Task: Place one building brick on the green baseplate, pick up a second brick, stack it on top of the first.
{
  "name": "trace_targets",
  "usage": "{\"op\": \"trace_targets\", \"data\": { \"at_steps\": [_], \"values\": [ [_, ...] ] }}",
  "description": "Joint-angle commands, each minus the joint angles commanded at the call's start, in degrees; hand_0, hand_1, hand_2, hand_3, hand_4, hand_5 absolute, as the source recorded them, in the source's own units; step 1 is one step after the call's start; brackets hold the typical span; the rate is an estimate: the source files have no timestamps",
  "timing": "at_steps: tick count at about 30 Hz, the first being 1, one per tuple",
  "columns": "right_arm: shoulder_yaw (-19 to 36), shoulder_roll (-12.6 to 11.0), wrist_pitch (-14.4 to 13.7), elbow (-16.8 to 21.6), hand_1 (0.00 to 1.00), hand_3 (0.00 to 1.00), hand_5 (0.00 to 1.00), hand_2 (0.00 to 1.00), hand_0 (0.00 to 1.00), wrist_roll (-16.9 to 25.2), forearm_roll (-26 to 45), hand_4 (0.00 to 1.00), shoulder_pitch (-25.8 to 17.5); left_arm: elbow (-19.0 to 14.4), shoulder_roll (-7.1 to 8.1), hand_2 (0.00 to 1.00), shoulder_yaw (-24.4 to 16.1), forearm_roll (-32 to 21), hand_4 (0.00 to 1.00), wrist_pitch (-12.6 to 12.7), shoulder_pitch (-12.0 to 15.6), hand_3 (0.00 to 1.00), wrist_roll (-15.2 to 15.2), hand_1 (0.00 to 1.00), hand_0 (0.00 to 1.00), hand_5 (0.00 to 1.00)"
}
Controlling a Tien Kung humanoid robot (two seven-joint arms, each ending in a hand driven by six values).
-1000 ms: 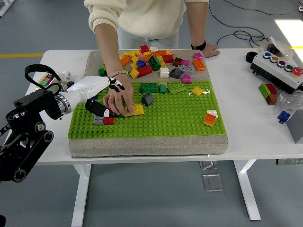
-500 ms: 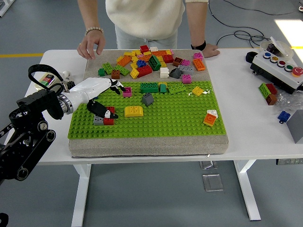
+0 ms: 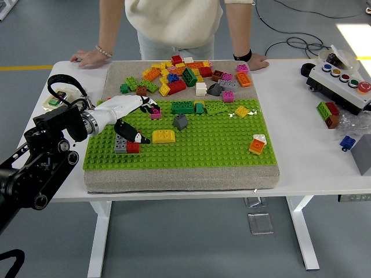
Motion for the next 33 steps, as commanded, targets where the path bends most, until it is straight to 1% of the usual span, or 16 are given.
{"op": "trace_targets", "data": {
  "at_steps": [2, 3, 6, 8, 9, 14, 15, 16, 20, 21, 26, 27, 32, 33],
  "values": [
    [0.0, 0.0, 0.0, 0.0, 0.685, 0.754, 0.5, 0.734, 0.758, 0.0, 0.0, 0.998, 0.0, 1.4, -0.68, 0.75, 0.0, 0.6, 0.998, 0.2, -0.6, 0.806, -0.1, 0.765, 0.796, 0.125],
    [-0.1, 0.0, 0.0, 0.0, 0.685, 0.754, 0.499, 0.733, 0.758, 0.0, 0.0, 0.998, 0.0, 2.2, -1.02, 0.762, 0.0, 1.1, 0.998, 0.3, -0.9, 0.823, 0.0, 0.778, 0.829, 0.154],
    [-0.1, 0.0, 0.0, 0.0, 0.685, 0.754, 0.499, 0.733, 0.758, 0.0, 0.1, 0.998, 0.0, 3.8, -1.76, 0.762, 0.1, 1.5, 0.998, 0.7, -1.6, 0.823, 0.0, 0.778, 0.829, 0.154],
    [-0.2, 0.0, 0.0, 0.0, 0.685, 0.754, 0.499, 0.733, 0.758, 0.0, 0.1, 0.998, 0.1, 5.4, -2.39, 0.762, 0.2, 2.1, 0.998, 1.8, -2.2, 0.823, -0.1, 0.778, 0.829, 0.154],
    [-0.2, 0.0, 0.0, 0.0, 0.685, 0.754, 0.499, 0.733, 0.758, 0.0, 0.2, 0.998, 0.1, 6.2, -2.7, 0.73, 0.2, 2.3, 0.998, 2.3, -2.5, 0.793, -0.1, 0.763, 0.819, 0.132],
    [-0.2, -0.1, 0.0, 0.0, 0.685, 0.754, 0.499, 0.733, 0.758, 0.0, 0.3, 0.998, 0.2, 8.5, -3.85, 0.73, 0.2, 2.9, 0.998, 3.9, -3.6, 0.793, -0.1, 0.763, 0.819, 0.132],
    [-0.3, -0.1, 0.0, 0.0, 0.685, 0.754, 0.499, 0.733, 0.758, 0.0, 0.3, 0.998, 0.2, 8.9, -4.08, 0.669, 0.2, 2.9, 0.959, 4.0, -3.8, 0.735, -0.2, 0.737, 0.793, 0.089],
    [-0.3, -0.1, 0.0, 0.0, 0.685, 0.754, 0.499, 0.733, 0.758, 0.0, 0.3, 0.998, 0.2, 9.5, -4.38, 0.669, 0.2, 2.8, 0.959, 4.4, -4.0, 0.735, -0.2, 0.737, 0.793, 0.089],
    [-0.3, -0.1, 0.0, 0.0, 0.685, 0.754, 0.499, 0.733, 0.758, 0.1, 0.3, 0.998, 0.2, 10.5, -4.91, 0.669, 0.1, 2.7, 0.959, 5.2, -4.3, 0.735, -0.3, 0.737, 0.793, 0.089],
    [-0.3, -0.1, 0.0, 0.0, 0.685, 0.754, 0.499, 0.733, 0.758, 0.1, 0.3, 0.998, 0.2, 10.8, -5.1, 0.619, 0.1, 2.6, 0.831, 5.6, -4.4, 0.636, -0.2, 0.72, 0.769, 0.036],
    [-0.4, -0.2, 0.0, 0.0, 0.685, 0.754, 0.499, 0.733, 0.758, 0.0, 0.3, 0.998, 0.2, 11.6, -5.53, 0.619, -0.2, 2.4, 0.831, 6.6, -4.7, 0.636, -0.2, 0.72, 0.769, 0.036],
    [-0.4, -0.2, 0.0, 0.0, 0.685, 0.754, 0.499, 0.733, 0.758, 0.1, 0.3, 0.998, 0.2, 11.6, -5.6, 0.601, -0.2, 2.5, 0.783, 6.7, -4.7, 0.6, -0.1, 0.713, 0.764, 0.009],
    [-0.5, -0.2, 0.0, 0.0, 0.685, 0.754, 0.499, 0.733, 0.758, 0.0, 0.3, 0.998, 0.2, 11.7, -5.81, 0.601, -0.4, 2.5, 0.783, 7.1, -4.7, 0.6, 0.0, 0.713, 0.764, 0.009],
    [-0.5, -0.2, 0.0, 0.0, 0.685, 0.754, 0.498, 0.733, 0.758, 0.1, 0.3, 0.998, 0.2, 11.7, -5.85, 0.595, -0.4, 2.5, 0.797, 7.2, -4.7, 0.592, 0.0, 0.71, 0.76, 0.019]
  ]
}}
